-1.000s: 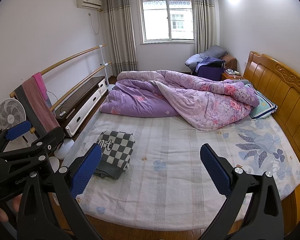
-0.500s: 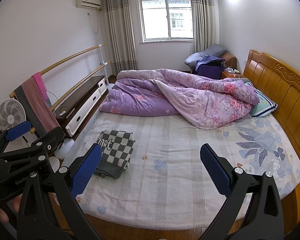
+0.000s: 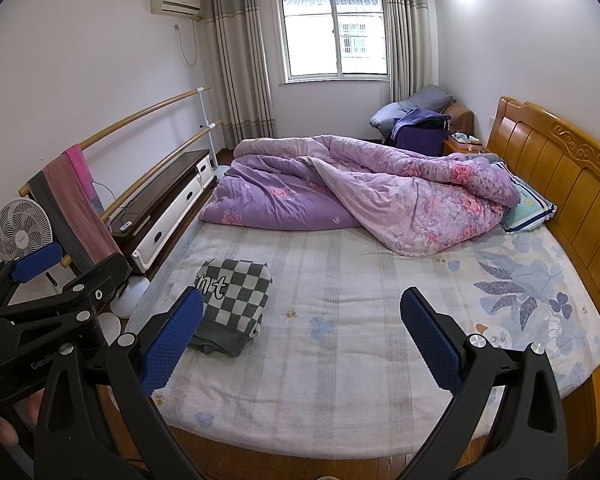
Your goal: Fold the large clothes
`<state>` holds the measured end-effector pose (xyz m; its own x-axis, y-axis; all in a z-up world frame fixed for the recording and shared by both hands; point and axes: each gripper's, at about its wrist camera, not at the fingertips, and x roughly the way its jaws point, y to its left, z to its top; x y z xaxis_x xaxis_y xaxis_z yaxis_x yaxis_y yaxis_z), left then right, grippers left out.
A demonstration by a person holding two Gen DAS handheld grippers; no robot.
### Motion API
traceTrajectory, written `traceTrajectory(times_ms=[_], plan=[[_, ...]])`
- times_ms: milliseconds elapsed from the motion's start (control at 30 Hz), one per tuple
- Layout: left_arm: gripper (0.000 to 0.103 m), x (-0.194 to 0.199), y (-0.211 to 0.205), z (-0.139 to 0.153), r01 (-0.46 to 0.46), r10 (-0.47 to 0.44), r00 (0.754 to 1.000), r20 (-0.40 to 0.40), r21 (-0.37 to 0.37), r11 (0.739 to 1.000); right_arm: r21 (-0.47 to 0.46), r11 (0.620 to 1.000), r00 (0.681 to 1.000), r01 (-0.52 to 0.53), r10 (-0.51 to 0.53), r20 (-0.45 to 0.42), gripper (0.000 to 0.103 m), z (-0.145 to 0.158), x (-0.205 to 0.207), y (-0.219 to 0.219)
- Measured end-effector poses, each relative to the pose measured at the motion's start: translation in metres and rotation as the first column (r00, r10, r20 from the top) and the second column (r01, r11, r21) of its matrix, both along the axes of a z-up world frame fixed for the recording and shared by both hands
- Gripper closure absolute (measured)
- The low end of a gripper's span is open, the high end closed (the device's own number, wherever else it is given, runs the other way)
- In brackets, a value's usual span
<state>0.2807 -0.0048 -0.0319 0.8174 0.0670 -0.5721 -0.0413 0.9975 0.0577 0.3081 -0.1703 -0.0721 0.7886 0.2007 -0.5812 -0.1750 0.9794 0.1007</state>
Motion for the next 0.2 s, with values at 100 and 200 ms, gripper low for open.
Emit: traceTrajectory(times_ms=[100,200], plan=[[0.011,-0.0028,0.0053,-0.0039,0.007,-0.007,1.000,-0.003,-0.013,1.000,0.000,1.000,1.000,0.003,-0.003,-0.001,0.008,-0.0002,-0.0001,0.0004],[0.011,-0.0042,0.0099,-0.0085,0.028,-0.028,1.000,-0.012,-0.014,1.000,0.013,1.000,1.000,0.000,0.001,-0.019,0.008,-0.0064,0.0000,0.0007]])
